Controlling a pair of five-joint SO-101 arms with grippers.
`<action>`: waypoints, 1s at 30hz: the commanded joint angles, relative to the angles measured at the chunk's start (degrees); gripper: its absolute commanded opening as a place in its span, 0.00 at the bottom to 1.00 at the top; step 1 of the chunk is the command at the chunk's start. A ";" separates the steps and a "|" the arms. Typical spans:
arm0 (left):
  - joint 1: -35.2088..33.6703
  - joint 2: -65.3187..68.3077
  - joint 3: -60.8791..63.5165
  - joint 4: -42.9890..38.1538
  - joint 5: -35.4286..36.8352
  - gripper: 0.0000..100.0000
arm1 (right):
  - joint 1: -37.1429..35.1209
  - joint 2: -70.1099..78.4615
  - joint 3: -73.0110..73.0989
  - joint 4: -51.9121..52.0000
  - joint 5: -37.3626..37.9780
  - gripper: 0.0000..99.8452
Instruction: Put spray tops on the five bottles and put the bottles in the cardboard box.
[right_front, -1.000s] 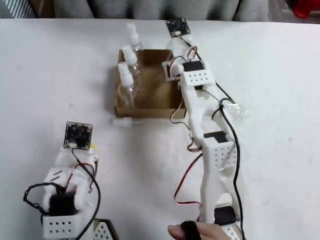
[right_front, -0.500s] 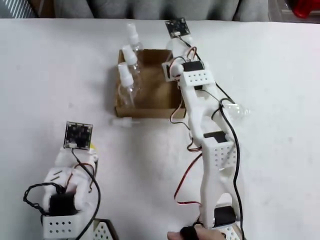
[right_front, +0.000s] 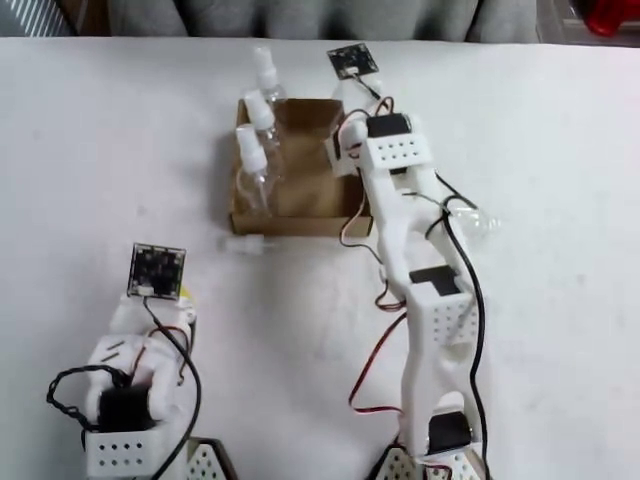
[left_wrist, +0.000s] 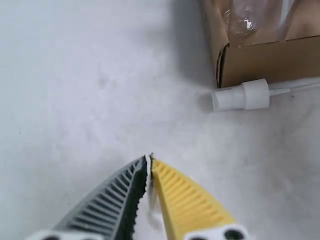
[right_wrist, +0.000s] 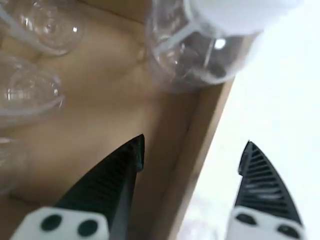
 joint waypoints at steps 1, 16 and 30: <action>-0.40 -0.75 -0.18 -0.88 -0.35 0.03 | -0.13 -6.73 -1.05 4.70 0.62 0.25; -0.40 -0.75 -0.18 -0.88 -0.35 0.03 | 6.90 -15.25 -0.97 28.53 0.62 0.07; -0.40 -0.75 -0.18 -0.53 -0.35 0.03 | 18.15 -14.55 -0.44 31.78 0.18 0.06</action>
